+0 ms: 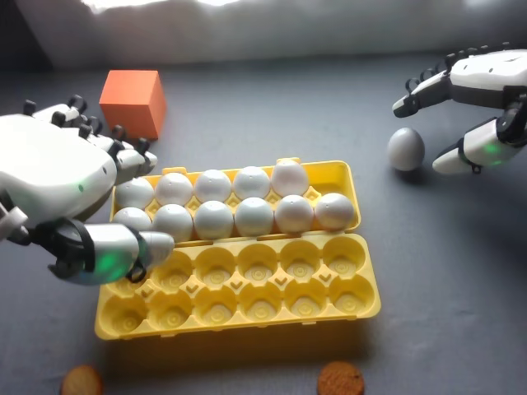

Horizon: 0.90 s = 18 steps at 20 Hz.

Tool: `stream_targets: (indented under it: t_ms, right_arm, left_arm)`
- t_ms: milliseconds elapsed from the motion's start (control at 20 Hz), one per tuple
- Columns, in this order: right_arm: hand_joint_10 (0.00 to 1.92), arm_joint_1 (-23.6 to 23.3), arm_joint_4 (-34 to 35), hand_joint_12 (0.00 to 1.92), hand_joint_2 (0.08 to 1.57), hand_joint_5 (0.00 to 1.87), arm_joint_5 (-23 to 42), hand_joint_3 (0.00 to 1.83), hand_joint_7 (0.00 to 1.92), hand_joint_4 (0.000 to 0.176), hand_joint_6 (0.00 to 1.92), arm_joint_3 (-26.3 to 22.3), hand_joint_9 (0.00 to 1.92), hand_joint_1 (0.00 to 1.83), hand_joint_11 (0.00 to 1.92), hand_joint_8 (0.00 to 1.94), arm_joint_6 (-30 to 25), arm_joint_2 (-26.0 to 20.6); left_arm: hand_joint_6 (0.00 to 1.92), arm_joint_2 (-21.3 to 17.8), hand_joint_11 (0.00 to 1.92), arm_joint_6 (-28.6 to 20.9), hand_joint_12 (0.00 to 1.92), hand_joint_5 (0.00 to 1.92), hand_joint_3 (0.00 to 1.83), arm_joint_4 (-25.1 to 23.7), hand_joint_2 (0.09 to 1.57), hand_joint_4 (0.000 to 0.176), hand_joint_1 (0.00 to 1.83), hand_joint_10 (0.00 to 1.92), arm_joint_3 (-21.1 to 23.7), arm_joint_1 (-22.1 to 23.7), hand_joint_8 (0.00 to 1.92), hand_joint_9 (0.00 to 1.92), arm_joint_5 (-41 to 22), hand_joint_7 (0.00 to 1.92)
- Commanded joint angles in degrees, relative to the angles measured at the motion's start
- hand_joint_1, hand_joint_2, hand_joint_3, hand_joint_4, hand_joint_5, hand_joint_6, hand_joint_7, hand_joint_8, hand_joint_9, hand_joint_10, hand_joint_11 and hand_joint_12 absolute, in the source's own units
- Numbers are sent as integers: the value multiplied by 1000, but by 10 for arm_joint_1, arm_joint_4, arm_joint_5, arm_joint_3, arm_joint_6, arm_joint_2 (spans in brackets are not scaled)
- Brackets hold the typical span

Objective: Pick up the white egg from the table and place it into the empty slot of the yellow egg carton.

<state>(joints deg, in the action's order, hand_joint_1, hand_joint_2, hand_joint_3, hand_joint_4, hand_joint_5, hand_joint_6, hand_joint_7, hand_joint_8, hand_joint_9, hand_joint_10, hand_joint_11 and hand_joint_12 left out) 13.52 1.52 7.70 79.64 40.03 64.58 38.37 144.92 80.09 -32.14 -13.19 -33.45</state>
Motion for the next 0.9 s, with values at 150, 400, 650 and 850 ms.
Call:
stream_targets:
  t_ms: [150,400,650,850]
  right_arm:
    - [239,-4,4,761,1100,400,71,0,340,0,6,17,168,1070,0,6,4,16]
    - [254,2,4,813,1090,413,80,0,342,0,11,30,178,1071,0,7,3,39]
    - [298,11,5,824,1102,409,87,0,354,0,9,49,168,1068,0,6,-1,50]
    - [331,17,5,796,1103,417,87,0,360,0,10,55,150,1056,0,9,-6,52]
  left_arm:
    - [2,-1,0,-39,660,258,1,-29,1270,0,0,1,-8,11,2,297,-60,294]
    - [0,0,0,-35,711,247,0,16,1265,0,0,6,-1,11,1,335,-118,318]
    - [1,-1,0,-18,740,258,0,41,1261,0,0,4,3,10,1,344,-119,327]
    - [1,3,9,-8,817,297,0,42,1261,0,0,5,0,6,2,381,-93,365]
